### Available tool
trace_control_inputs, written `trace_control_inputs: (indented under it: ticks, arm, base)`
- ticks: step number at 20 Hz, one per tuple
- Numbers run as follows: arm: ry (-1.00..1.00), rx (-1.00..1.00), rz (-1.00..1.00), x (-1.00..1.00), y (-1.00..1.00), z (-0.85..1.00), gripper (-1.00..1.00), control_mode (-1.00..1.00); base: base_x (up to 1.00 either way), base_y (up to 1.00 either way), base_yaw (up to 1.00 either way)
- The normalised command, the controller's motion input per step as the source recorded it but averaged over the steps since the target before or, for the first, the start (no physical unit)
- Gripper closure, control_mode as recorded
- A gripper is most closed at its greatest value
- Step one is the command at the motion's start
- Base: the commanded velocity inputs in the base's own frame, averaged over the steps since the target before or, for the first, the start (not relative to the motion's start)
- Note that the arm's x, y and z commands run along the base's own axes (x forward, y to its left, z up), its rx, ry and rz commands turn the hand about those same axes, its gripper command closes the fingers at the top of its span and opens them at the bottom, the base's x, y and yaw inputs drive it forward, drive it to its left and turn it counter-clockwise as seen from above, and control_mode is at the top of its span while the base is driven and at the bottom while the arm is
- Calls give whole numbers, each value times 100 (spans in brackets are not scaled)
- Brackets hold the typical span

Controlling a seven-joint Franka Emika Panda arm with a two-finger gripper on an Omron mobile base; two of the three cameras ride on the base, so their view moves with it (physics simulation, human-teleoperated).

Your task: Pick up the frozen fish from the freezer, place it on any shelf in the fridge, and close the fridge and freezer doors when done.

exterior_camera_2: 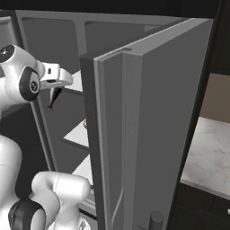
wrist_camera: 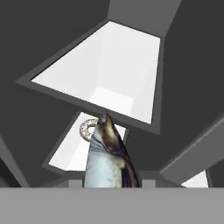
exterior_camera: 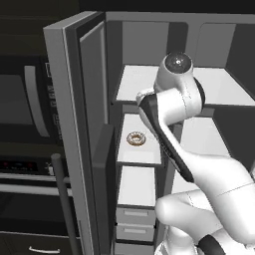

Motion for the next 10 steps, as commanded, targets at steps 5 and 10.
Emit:
trace_control_inputs:
  ticks: [5, 10]
  arm:
    - [-2, 1, -1, -36, -100, 0, 100, -100]
    - [-1, 1, -5, 2, -100, 0, 100, -100]
  base:
    - [0, 0, 0]
    - [0, 0, 0]
